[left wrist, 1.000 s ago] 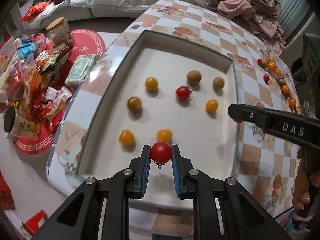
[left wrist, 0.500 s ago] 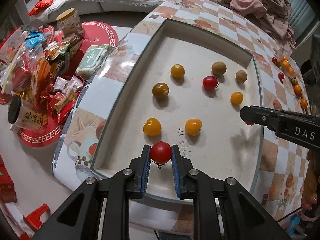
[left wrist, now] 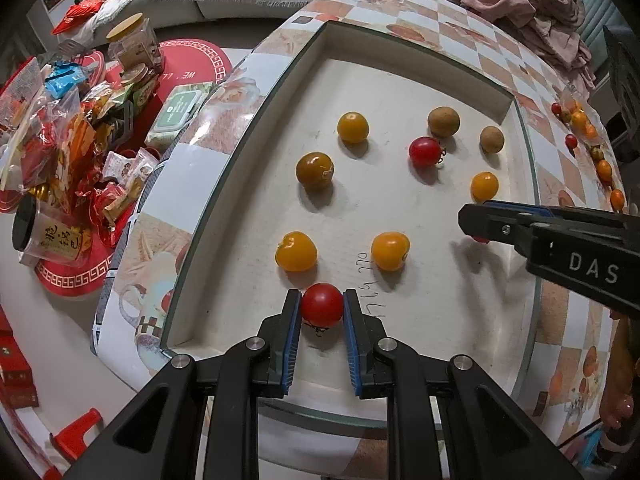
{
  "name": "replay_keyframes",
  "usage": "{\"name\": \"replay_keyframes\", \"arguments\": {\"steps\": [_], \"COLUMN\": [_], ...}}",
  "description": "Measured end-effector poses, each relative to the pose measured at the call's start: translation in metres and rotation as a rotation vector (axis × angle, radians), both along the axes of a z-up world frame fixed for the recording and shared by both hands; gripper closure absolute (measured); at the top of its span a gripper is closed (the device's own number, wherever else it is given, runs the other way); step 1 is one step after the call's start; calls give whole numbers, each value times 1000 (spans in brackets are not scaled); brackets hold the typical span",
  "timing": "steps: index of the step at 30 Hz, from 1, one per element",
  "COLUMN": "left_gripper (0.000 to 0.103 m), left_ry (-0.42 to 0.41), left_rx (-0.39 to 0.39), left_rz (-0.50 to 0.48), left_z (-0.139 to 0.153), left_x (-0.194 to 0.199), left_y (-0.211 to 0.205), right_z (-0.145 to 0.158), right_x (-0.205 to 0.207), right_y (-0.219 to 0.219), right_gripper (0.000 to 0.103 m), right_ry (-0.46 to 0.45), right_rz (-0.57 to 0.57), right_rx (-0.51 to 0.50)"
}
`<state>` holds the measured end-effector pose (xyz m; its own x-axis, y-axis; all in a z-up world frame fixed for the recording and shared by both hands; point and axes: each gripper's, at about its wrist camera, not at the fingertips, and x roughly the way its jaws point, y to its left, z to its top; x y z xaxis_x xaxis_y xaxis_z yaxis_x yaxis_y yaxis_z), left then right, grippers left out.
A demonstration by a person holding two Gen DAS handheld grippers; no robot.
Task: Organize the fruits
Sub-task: 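Carry both held red tomatoes into the white tray and open both tools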
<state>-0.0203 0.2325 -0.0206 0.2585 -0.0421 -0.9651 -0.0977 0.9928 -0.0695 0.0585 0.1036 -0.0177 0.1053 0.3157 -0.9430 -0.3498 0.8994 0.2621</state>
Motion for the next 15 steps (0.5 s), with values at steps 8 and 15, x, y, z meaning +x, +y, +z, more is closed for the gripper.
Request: {"name": "replay_keyframes", "arguments": {"steps": [8, 15], "left_gripper": [81, 81], "left_ry": [3, 9], "left_rx": [24, 41], "left_rz": [-12, -39], "left_z": [-4, -4], "left_x": [0, 1], "left_y": [-5, -8], "right_z": [-9, -10], "right_x": [-2, -2], "right_y": [5, 7], "right_gripper": [81, 81], "right_ry": [-1, -7], "right_rz": [6, 13], "right_rx": [-25, -24]}}
